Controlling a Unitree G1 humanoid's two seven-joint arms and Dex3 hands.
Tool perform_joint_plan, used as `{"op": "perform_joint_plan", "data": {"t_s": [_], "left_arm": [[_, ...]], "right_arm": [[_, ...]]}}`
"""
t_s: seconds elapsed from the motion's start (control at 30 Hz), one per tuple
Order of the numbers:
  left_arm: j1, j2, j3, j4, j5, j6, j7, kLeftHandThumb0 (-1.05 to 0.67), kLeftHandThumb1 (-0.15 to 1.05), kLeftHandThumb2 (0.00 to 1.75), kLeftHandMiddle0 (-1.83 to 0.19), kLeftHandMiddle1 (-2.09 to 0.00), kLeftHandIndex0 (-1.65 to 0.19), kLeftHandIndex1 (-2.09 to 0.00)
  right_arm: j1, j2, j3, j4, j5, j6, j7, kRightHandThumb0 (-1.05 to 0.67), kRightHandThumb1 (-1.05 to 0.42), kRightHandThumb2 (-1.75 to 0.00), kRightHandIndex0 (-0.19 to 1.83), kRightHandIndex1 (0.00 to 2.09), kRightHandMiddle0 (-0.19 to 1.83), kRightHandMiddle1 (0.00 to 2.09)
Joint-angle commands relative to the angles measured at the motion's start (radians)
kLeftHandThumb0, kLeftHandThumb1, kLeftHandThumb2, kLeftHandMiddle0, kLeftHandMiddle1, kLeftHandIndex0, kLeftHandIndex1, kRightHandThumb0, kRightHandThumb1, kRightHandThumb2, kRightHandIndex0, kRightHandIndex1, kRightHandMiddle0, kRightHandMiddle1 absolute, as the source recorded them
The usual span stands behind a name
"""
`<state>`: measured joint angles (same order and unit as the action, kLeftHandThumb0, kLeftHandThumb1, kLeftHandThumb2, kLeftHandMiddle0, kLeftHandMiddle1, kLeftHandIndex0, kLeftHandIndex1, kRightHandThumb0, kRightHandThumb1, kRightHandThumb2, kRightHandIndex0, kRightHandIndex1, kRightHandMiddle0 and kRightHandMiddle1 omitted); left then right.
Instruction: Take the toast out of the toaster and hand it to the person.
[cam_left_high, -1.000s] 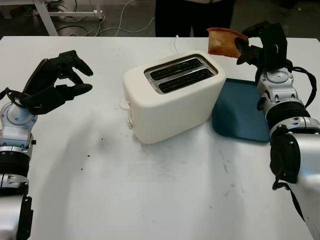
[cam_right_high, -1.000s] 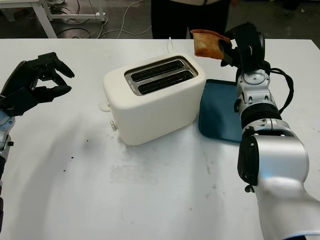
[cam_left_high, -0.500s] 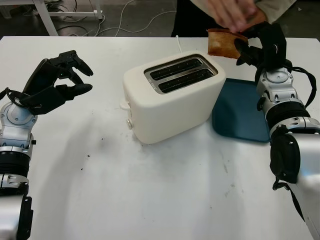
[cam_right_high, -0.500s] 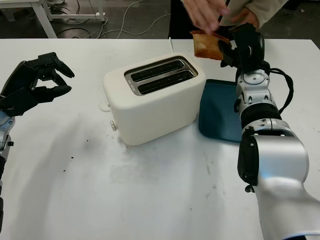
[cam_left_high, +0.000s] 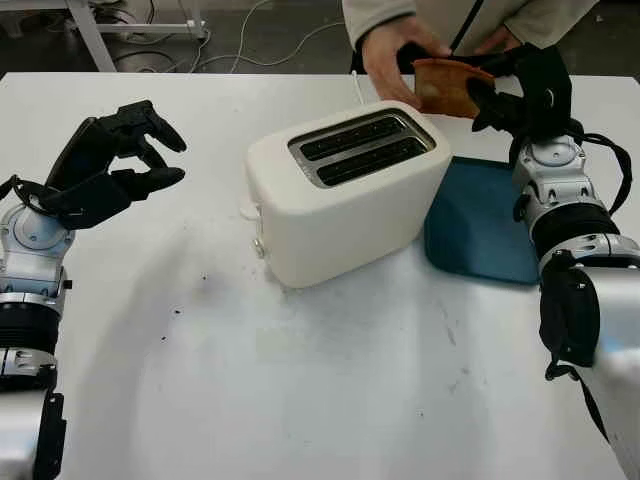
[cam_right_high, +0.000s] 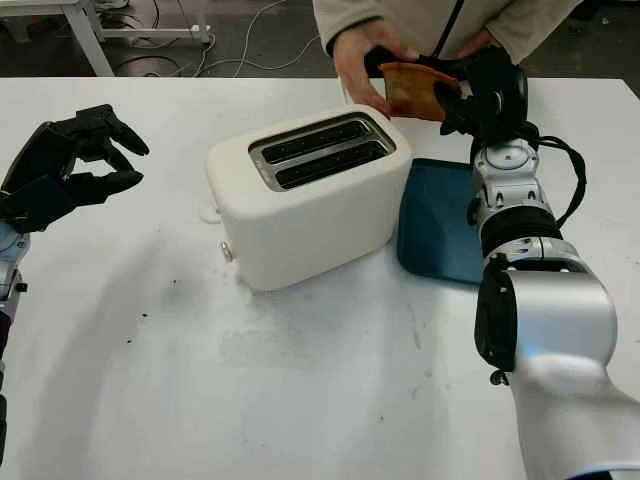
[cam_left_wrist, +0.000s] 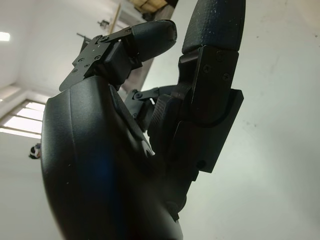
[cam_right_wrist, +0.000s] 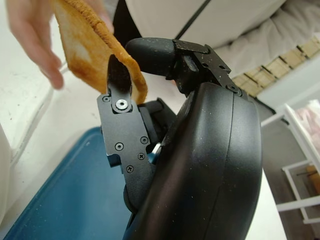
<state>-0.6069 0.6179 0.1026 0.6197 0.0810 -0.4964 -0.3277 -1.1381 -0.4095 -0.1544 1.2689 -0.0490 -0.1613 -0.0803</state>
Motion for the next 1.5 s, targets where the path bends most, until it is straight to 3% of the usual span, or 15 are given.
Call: {"op": "perform_joint_plan", "data": {"t_s": [0.0, 0.33, 0.73, 0.83, 1.13, 1.2, 1.27, 1.33, 1.43, 1.47], "left_arm": [[0.001, 0.003, 0.003, 0.000, -0.002, -0.010, 0.007, -1.05, 0.92, 0.23, -0.63, -1.34, -0.44, -1.34], [0.003, 0.004, 0.004, -0.007, -0.002, 0.000, 0.006, -1.05, 0.92, 0.24, -0.63, -1.35, -0.44, -1.35], [0.005, 0.004, 0.005, -0.007, -0.002, -0.001, 0.009, -1.05, 0.92, 0.24, -0.63, -1.34, -0.44, -1.34], [0.003, 0.000, 0.007, -0.005, -0.010, 0.000, 0.004, -1.05, 0.92, 0.23, -0.64, -1.34, -0.45, -1.34], [-0.002, 0.003, 0.003, 0.002, -0.003, -0.010, 0.005, -1.05, 0.92, 0.24, -0.63, -1.34, -0.44, -1.34], [-0.002, 0.000, 0.005, 0.001, -0.008, -0.005, 0.002, -1.05, 0.92, 0.24, -0.63, -1.34, -0.44, -1.34], [-0.003, 0.000, 0.005, 0.004, -0.010, -0.007, 0.001, -1.05, 0.92, 0.23, -0.63, -1.34, -0.44, -1.34], [-0.003, 0.000, 0.005, 0.003, -0.007, -0.006, 0.004, -1.05, 0.92, 0.23, -0.62, -1.34, -0.44, -1.34], [-0.003, 0.000, 0.005, 0.002, -0.008, -0.005, 0.002, -1.05, 0.92, 0.23, -0.63, -1.34, -0.45, -1.34], [-0.003, 0.002, 0.004, 0.001, -0.005, -0.006, 0.002, -1.05, 0.92, 0.23, -0.62, -1.34, -0.44, -1.34]], "right_arm": [[-0.007, 0.007, -0.003, -0.010, 0.001, -0.012, -0.015, -0.18, -0.92, -0.23, 0.92, 1.75, 0.57, 1.75], [-0.005, 0.006, -0.001, -0.011, 0.004, -0.019, -0.003, -0.18, -0.92, -0.23, 0.90, 1.75, 0.50, 1.75], [-0.004, 0.005, 0.001, -0.011, 0.003, -0.016, -0.001, -0.18, -0.92, -0.22, 0.92, 1.75, 0.56, 1.75], [-0.002, 0.004, 0.007, -0.011, -0.004, -0.023, -0.004, -0.18, -0.92, -0.22, 0.89, 1.75, 0.49, 1.73], [-0.006, 0.005, 0.000, -0.011, 0.005, -0.020, 0.007, -0.18, -0.92, -0.22, 0.91, 1.75, 0.57, 1.75], [-0.009, 0.002, -0.004, -0.010, 0.010, -0.008, 0.023, -0.21, -0.92, -0.22, 0.92, 1.75, 0.60, 1.75], [-0.007, -0.008, 0.016, -0.009, -0.012, -0.010, 0.030, -0.42, -0.92, -0.13, 0.91, 1.75, 0.65, 1.71], [-0.008, -0.017, 0.021, -0.007, -0.014, -0.002, 0.064, -0.66, -0.92, -0.05, 0.64, 1.42, 0.60, 1.18], [-0.011, -0.029, 0.018, -0.004, -0.001, 0.013, 0.171, -0.80, -0.91, -0.01, 0.26, 0.56, 0.39, 0.29], [-0.009, -0.036, 0.022, -0.005, -0.003, 0.011, 0.212, -0.84, -0.91, 0.00, 0.14, 0.41, 0.30, 0.15]]}}
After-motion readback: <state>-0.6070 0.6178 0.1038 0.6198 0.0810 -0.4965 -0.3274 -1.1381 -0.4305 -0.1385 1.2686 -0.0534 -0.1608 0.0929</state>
